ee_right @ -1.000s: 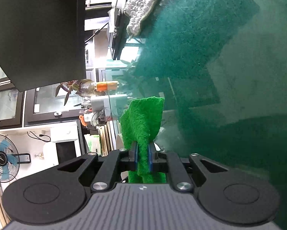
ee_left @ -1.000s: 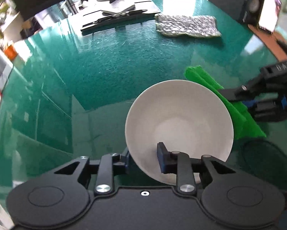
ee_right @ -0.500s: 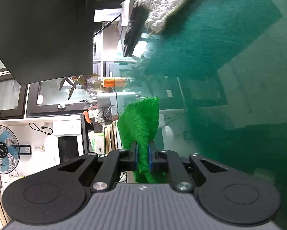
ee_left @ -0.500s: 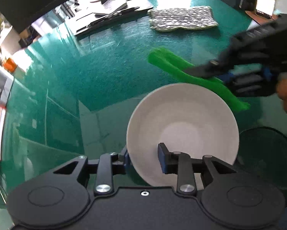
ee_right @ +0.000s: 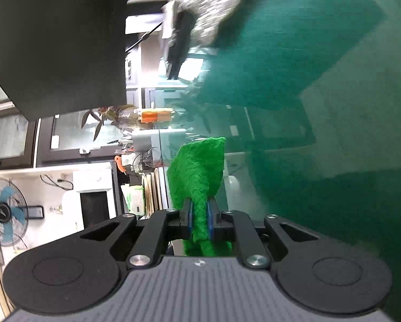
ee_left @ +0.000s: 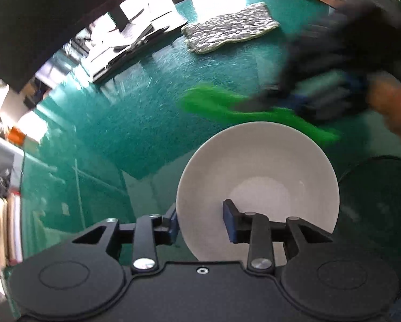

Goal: Clean bowl
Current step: 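Continue wiping the bowl rim with the cloth while the left gripper holds the bowl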

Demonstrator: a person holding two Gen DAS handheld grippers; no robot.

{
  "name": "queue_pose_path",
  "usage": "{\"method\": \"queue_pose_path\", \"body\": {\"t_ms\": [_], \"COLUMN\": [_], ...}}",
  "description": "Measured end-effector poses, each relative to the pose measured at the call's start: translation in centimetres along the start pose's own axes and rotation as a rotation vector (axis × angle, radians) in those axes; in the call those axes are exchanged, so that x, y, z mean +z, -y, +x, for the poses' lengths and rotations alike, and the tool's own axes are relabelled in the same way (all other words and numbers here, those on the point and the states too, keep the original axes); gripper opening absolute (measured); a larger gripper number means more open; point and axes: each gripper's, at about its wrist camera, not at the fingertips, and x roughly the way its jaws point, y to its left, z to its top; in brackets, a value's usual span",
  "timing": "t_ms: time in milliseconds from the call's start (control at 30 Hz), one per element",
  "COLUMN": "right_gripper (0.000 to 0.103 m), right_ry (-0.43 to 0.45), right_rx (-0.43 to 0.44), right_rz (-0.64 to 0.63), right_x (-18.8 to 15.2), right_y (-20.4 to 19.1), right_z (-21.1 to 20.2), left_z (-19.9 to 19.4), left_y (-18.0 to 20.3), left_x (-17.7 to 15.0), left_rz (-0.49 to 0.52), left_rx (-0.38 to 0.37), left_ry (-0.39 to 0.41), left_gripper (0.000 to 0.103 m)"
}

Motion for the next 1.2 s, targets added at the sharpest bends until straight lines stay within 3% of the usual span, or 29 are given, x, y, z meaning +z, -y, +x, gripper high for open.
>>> {"method": "queue_pose_path", "body": {"t_ms": [133, 400, 733, 967, 1100, 1200], "right_gripper": [0.012, 0.012, 0.012, 0.012, 0.012, 0.012], "right_ry": [0.021, 0.068, 0.062, 0.076, 0.066, 0.090], "right_rx": [-0.018, 0.000, -0.071, -0.086, -0.063, -0.050], "right_rz": [-0.031, 0.032, -0.051, -0.053, -0.039, -0.014], "right_x": [-1.0, -5.0, -2.6, -4.8, -6.3, -6.3], "right_y": [-0.4, 2.2, 0.2, 0.8, 1.7, 2.3], "right_z": [-0.4, -7.0, -1.9, -6.1, -8.4, -9.0], "left_z": [0.0, 0.0, 0.1, 0.2, 0.7, 0.5], "left_y": [0.0, 1.1, 2.3, 2.5, 2.2, 1.6], "left_x": [0.1, 0.3, 0.2, 0.3, 1.1, 1.4], "left_rz": [0.020, 0.099, 0.161, 0.217, 0.195, 0.099], "left_rx": [-0.015, -0.015, 0.041, 0.000, -0.022, -0.040], "left_ry": [0.010, 0.046, 0.079, 0.133, 0.152, 0.131], "left_gripper": [0.036, 0.039, 0.039, 0.043, 0.044, 0.045]}}
